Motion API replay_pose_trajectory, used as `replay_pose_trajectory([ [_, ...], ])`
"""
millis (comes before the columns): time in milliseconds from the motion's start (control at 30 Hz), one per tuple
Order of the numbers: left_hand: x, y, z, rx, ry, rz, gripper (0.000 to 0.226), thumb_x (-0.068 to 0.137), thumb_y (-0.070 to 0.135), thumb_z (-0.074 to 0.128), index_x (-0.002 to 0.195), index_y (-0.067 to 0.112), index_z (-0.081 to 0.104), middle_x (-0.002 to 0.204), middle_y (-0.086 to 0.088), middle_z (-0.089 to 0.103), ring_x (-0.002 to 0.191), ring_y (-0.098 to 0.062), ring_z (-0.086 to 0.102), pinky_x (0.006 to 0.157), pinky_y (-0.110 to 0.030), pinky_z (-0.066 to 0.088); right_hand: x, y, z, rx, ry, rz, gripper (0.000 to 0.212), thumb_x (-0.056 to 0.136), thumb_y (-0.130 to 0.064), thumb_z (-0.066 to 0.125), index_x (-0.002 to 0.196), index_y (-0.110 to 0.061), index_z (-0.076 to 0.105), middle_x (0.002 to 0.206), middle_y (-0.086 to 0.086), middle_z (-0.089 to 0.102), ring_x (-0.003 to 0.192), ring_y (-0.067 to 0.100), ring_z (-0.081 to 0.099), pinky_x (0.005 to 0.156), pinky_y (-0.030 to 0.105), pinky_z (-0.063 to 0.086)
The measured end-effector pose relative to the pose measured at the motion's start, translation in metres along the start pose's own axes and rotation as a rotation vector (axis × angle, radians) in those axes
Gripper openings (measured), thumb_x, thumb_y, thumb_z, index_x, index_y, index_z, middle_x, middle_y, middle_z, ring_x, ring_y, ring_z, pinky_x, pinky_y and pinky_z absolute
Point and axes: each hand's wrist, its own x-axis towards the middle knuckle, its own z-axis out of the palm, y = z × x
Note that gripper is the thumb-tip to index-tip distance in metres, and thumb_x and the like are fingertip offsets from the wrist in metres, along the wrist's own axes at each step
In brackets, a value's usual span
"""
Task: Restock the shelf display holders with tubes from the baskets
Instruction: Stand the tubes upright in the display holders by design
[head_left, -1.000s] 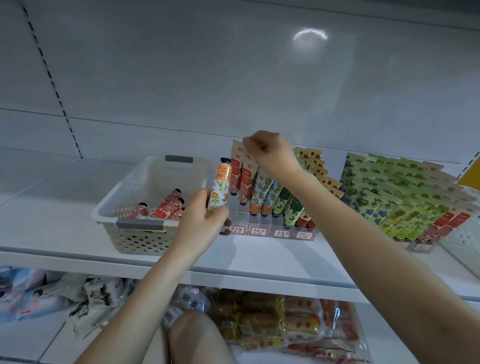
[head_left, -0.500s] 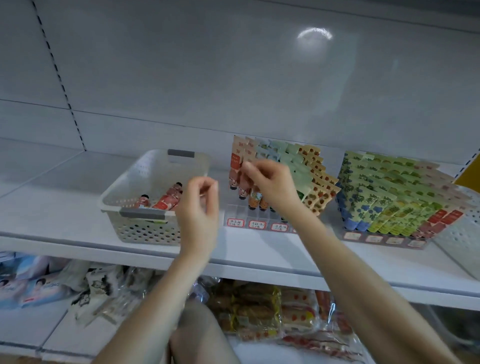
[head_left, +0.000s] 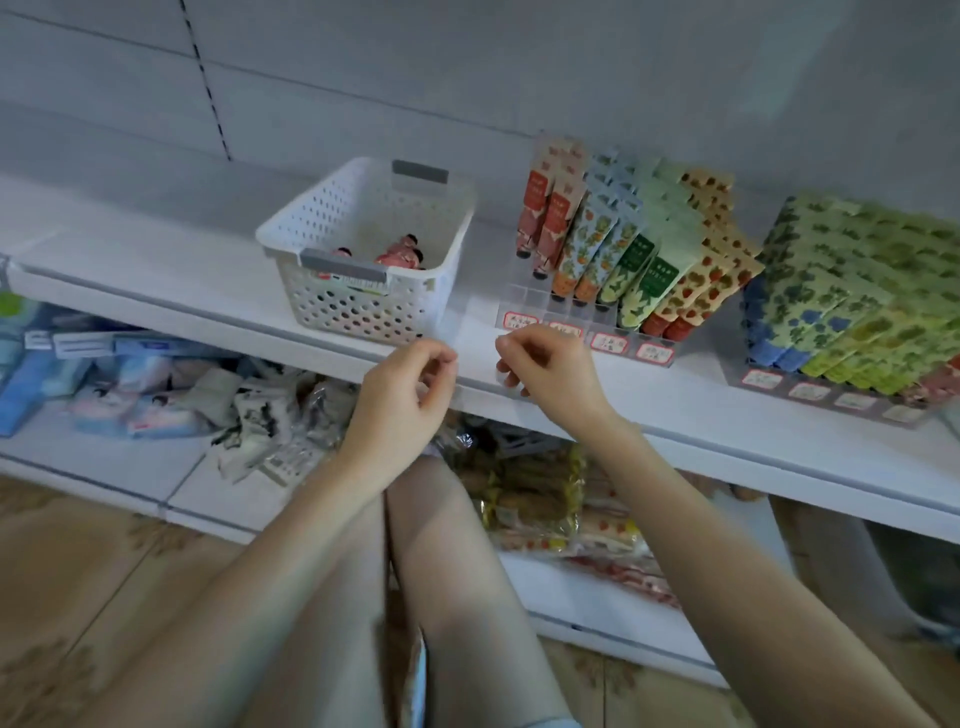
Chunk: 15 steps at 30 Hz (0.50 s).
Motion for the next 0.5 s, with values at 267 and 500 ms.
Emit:
replay_pose_trajectory([
  [267, -0.036, -0.017, -0.015, 0.131, -0.135, -0.030, 0.025, 0.086, 0.023, 0.053, 0.092, 0.002, 0.065, 0.082, -0.007, 0.065, 0.072, -0.013, 0.058, 0.067, -0.023, 0.045, -0.009, 0.005, 0.018, -0.025, -0.011, -0.016, 0.019, 0.092, -0.016, 0.056, 0.079, -0.005, 0.065, 0.072, 0.006, 0.067, 0.060, 0.011, 0.059, 0.069, 0.022, 0.050],
  [500, -0.087, -0.025, -0.033, 0.502, -0.366, 0.002, 0.022, 0.087, 0.035, 0.040, 0.091, 0.020, 0.056, 0.083, -0.006, 0.061, 0.071, -0.032, 0.062, 0.058, -0.040, 0.051, -0.015, -0.007, 0.033, -0.132, -0.094, -0.163, 0.019, 0.092, -0.017, 0.056, 0.086, -0.003, 0.067, 0.076, 0.008, 0.067, 0.069, 0.020, 0.062, 0.071, 0.029, 0.049],
])
